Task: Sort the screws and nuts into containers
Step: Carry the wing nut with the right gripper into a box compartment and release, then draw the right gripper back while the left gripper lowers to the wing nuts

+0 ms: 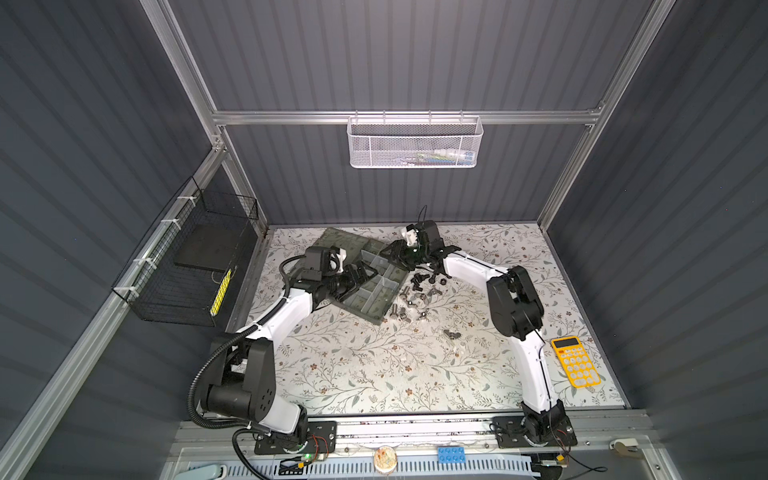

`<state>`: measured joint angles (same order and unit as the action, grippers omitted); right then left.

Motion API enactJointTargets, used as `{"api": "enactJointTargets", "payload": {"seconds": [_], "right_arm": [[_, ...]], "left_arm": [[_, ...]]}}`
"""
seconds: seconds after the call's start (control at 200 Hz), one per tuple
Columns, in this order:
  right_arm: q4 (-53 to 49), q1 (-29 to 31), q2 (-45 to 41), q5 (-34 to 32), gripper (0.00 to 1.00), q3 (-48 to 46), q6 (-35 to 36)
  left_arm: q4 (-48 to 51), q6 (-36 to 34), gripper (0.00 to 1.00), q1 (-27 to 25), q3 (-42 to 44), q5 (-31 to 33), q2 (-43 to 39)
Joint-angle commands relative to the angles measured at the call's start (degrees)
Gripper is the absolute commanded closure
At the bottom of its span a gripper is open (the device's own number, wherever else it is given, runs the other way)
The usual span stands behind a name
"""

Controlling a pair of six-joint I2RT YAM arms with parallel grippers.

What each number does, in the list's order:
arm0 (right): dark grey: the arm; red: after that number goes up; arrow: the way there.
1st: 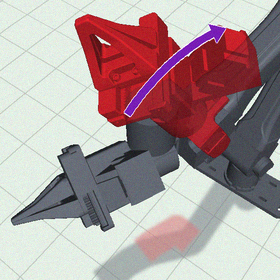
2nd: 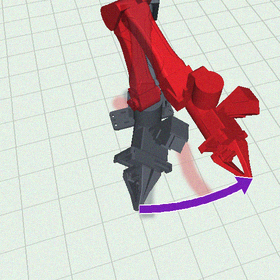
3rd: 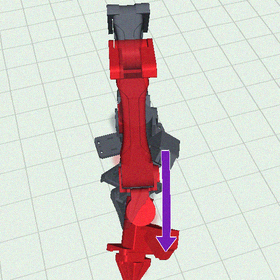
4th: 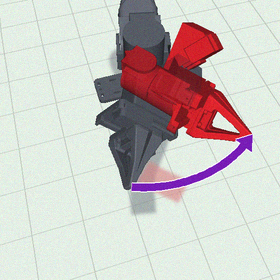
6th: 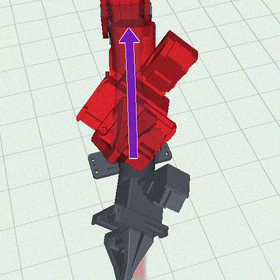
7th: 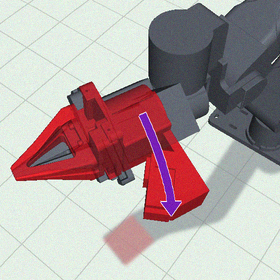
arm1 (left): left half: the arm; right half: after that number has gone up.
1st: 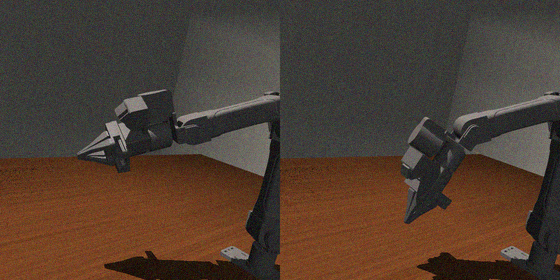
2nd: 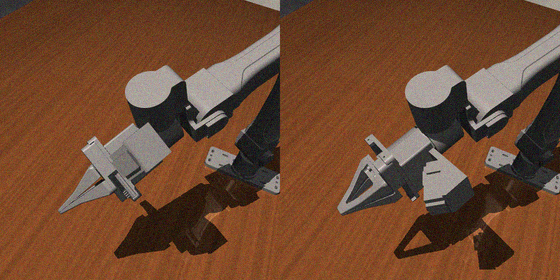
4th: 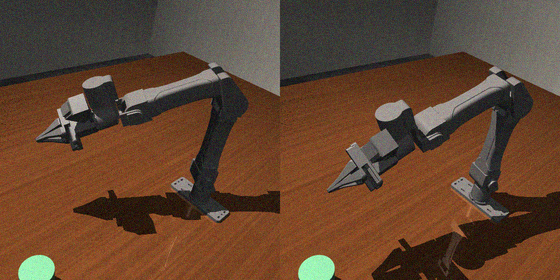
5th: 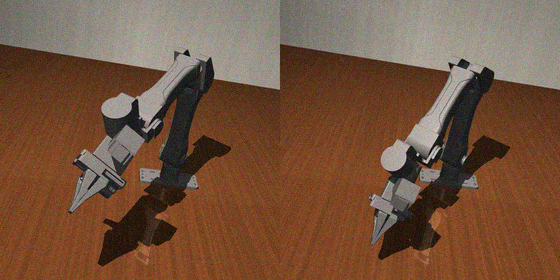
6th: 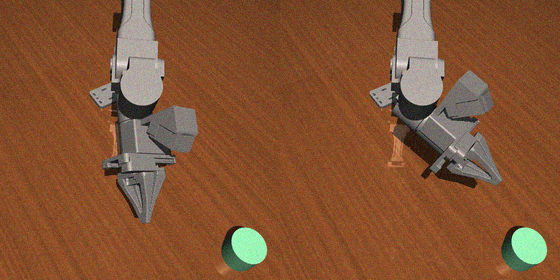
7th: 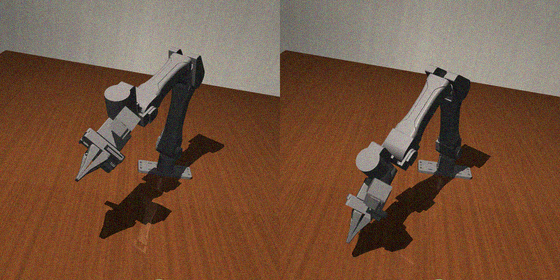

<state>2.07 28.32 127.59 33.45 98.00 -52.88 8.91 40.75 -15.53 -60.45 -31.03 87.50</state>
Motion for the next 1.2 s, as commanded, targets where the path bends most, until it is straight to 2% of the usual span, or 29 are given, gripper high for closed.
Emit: {"api": "enactJointTargets", "payload": {"seconds": [0.0,0.09,0.165,0.18,0.345,0.43,0.65,0.791,0.951,1.026,1.196], "right_arm": [[4.2,-3.1,-7.4,0.6,0.38,-6.7,0.6],[5.0,-5.7,-13.0,0.8,0.22,-13.9,1.6],[5.4,-8.4,-18.3,1.4,0.02,-20.6,2.1],[5.6,-8.9,-19.3,1.6,0.01,-21.9,2.1],[5.5,-13.1,-30.1,0.6,0.01,-35.2,3.4],[2.4,-13.5,-35.0,-1.0,0.01,-39.0,5.5],[-5.9,-13.8,-47.9,-4.1,0.01,-48.0,7.4],[-10.6,-14.9,-53.5,-2.6,0.01,-51.7,6.9],[-14.7,-15.6,-58.9,-3.7,0.01,-54.9,6.8],[-16.9,-15.7,-61.2,-4.2,0.01,-55.4,7.4],[-20.9,-15.8,-63.2,-5.3,0.01,-55.7,8.3]], "left_arm": [[6.5,-2.1,0.0,-3.1,-5.3,3.0,2.2],[8.2,-2.3,0.0,-6.3,-8.4,5.6,4.0],[8.7,-1.7,0.0,-8.8,-10.0,7.3,5.9],[8.6,-1.6,0.0,-9.2,-10.2,7.4,6.4],[10.3,-1.0,0.0,-14.5,-13.7,11.0,11.4],[12.0,-0.5,0.0,-17.4,-16.1,14.2,13.7],[15.4,2.3,0.01,-23.2,-19.9,17.7,19.4],[19.6,1.0,0.08,-26.6,-25.3,19.7,24.2],[19.2,1.9,0.17,-27.8,-24.3,19.8,26.0],[19.7,1.0,0.25,-27.9,-24.0,20.8,26.0],[20.1,-2.4,0.32,-27.9,-23.6,21.7,25.8]]}}
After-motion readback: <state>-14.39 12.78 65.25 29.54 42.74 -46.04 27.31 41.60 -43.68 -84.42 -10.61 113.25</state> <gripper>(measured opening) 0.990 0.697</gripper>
